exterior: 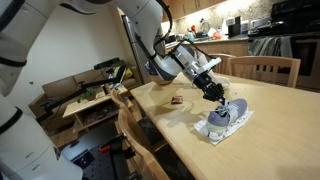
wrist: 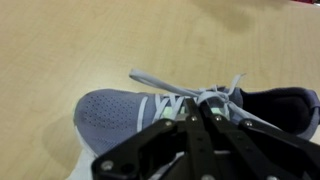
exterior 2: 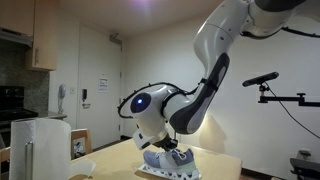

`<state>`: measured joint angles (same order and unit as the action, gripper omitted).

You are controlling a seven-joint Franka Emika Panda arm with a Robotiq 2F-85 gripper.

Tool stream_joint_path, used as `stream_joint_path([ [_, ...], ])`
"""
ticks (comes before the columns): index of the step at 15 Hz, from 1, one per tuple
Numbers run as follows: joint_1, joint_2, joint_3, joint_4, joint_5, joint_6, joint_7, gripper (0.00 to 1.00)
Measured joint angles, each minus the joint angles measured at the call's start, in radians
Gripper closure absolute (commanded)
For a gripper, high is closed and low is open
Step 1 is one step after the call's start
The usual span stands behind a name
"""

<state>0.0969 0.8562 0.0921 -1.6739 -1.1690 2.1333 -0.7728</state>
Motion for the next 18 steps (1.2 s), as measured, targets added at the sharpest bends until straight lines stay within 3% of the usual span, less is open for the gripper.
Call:
stream_joint_path([
  [10,0.031,0.01,0.001,0.048,0.005,-0.019,0.076,0.99],
  [11,0.03,0.014,0.001,0.055,0.008,-0.021,0.076,0.71],
  [13,0.03,0.026,0.001,0.066,0.021,-0.033,0.07,0.62],
  [18,0.029,0.038,0.002,0.069,0.032,-0.039,-0.002,0.25],
])
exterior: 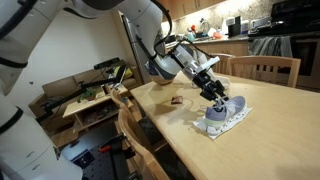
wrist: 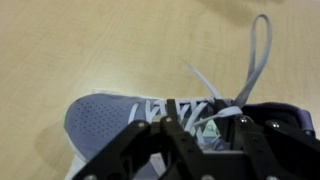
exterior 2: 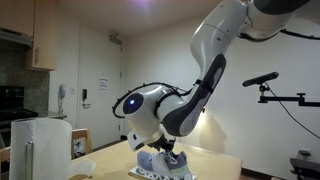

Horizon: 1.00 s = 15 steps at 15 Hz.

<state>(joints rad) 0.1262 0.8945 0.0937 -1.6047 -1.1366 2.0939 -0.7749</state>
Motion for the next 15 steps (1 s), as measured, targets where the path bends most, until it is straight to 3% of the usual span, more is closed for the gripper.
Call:
stream_joint_path([
  [3,0.002,0.004,0.001,-0.001,0.0,-0.001,-0.049,0.01],
  [15,0.05,0.009,0.001,-0.002,-0.018,-0.106,-0.086,0.0],
])
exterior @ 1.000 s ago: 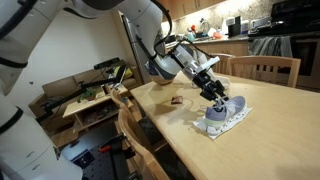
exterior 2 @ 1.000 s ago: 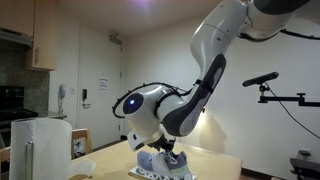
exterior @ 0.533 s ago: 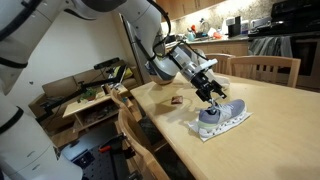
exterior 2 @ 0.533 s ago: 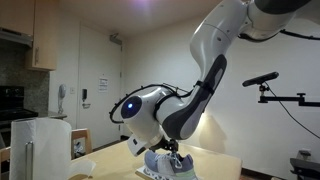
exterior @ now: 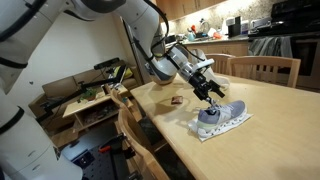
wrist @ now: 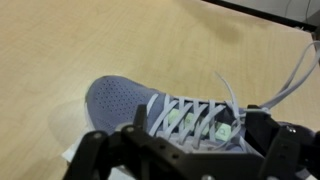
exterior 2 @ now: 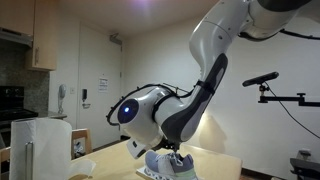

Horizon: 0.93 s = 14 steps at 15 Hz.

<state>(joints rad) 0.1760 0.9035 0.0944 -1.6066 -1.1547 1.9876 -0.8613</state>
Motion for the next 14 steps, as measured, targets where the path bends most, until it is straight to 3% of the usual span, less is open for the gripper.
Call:
stream_joint_path([
  [14,0.095,-0.027,0.01,-0.026,-0.215,-0.069,-0.007,0.0],
])
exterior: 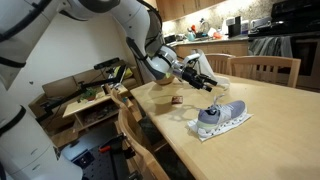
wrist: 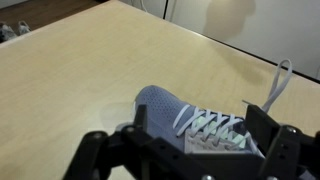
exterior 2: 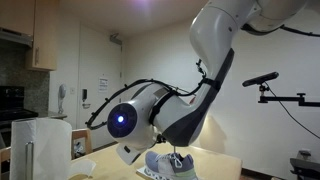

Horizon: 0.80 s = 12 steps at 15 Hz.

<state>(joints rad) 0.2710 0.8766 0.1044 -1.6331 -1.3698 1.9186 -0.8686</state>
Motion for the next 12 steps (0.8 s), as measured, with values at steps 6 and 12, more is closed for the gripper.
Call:
stream_joint_path([
  [6,-0.012,-0.001,0.022,-0.082,0.013,-0.012,-0.013,0.0],
  [12,-0.06,-0.003,0.044,-0.113,0.008,0.049,-0.033,0.0],
])
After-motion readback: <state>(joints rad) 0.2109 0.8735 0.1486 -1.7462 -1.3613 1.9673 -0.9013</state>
